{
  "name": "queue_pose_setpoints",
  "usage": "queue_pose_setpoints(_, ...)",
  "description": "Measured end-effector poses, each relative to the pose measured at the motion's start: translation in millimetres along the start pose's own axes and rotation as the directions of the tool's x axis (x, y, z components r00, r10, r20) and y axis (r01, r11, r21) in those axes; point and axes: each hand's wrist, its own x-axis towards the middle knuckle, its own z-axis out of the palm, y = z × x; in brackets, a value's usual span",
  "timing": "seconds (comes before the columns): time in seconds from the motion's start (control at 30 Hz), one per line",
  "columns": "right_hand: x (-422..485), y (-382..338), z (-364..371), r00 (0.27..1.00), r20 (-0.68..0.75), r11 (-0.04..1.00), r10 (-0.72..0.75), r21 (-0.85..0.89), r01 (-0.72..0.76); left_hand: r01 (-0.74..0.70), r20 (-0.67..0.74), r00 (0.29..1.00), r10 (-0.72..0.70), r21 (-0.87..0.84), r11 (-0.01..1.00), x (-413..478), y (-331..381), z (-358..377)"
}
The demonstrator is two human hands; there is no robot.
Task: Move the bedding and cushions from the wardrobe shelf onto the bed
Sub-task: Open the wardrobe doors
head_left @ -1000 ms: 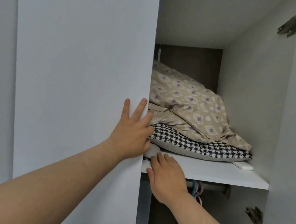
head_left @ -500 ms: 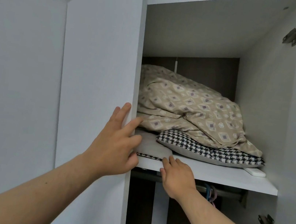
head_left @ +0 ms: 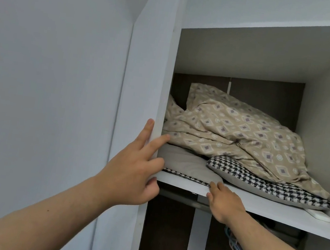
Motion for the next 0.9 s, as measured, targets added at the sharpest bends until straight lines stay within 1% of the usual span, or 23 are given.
queue_pose_setpoints(0.1, -0.2, -34.1, -15.9, 0.997, -0.073, 0.994, -0.028, 0.107, 0.036, 0.047, -0.011, 0.999, -0.048, -0.062, 0.997, -18.3, -9.6, -17.0)
queue_pose_setpoints(0.17, 0.6, -64.0, -30.6, 0.989, -0.128, 0.976, -0.067, 0.196, 0.092, 0.082, -0.027, 0.996, -0.086, -0.143, 0.986, -31.0, -15.9, -25.3)
queue_pose_setpoints(0.23, 0.7, -96.6, -47.6, 0.976, -0.188, 0.940, -0.112, 0.298, 0.165, 0.140, -0.049, 0.986, -0.157, -0.248, 0.959, -44.0, -20.7, -34.2)
queue_pose_setpoints(0.27, 0.4, -113.9, -55.9, 0.967, -0.213, 0.907, -0.141, 0.364, 0.212, 0.185, -0.050, 0.976, -0.210, -0.305, 0.934, -50.1, -21.8, -39.3)
queue_pose_setpoints(0.33, -0.8, -152.1, -73.0, 0.950, -0.248, 0.792, -0.189, 0.534, 0.297, 0.315, 0.003, 0.940, -0.342, -0.397, 0.862, -59.7, -22.8, -53.0)
queue_pose_setpoints(0.4, -2.5, -189.6, -90.6, 0.939, -0.259, 0.647, -0.225, 0.681, 0.343, 0.406, 0.070, 0.907, -0.415, -0.407, 0.818, -66.0, -23.7, -66.3)
queue_pose_setpoints(0.47, -4.3, -223.2, -107.3, 0.928, -0.247, 0.540, -0.278, 0.759, 0.363, 0.441, 0.101, 0.894, -0.436, -0.365, 0.820, -75.1, -31.2, -75.6)
queue_pose_setpoints(0.5, -5.4, -239.1, -114.0, 0.912, -0.250, 0.528, -0.325, 0.752, 0.394, 0.438, 0.098, 0.897, -0.431, -0.328, 0.837, -81.3, -37.0, -79.4)
queue_pose_setpoints(0.57, -6.6, -267.9, -122.7, 0.861, -0.282, 0.564, -0.424, 0.662, 0.494, 0.422, 0.082, 0.906, -0.416, -0.266, 0.866, -95.3, -51.1, -84.6)
queue_pose_setpoints(0.63, -8.0, -293.3, -127.9, 0.823, -0.315, 0.560, -0.473, 0.614, 0.557, 0.441, 0.093, 0.897, -0.431, -0.238, 0.866, -109.7, -66.6, -89.6)
queue_pose_setpoints(0.7, -9.2, -313.5, -128.9, 0.815, -0.331, 0.537, -0.476, 0.624, 0.567, 0.494, 0.111, 0.869, -0.482, -0.241, 0.835, -117.3, -77.5, -95.9)
queue_pose_setpoints(0.8, -9.7, -334.2, -126.2, 0.823, -0.319, 0.503, -0.470, 0.670, 0.546, 0.609, 0.149, 0.790, -0.595, -0.307, 0.731, -123.5, -88.4, -107.2)
queue_pose_setpoints(0.9, -5.7, -343.5, -123.4, 0.832, -0.314, 0.492, -0.458, 0.690, 0.531, 0.639, 0.194, 0.768, -0.611, -0.305, 0.706, -131.1, -97.6, -112.5)
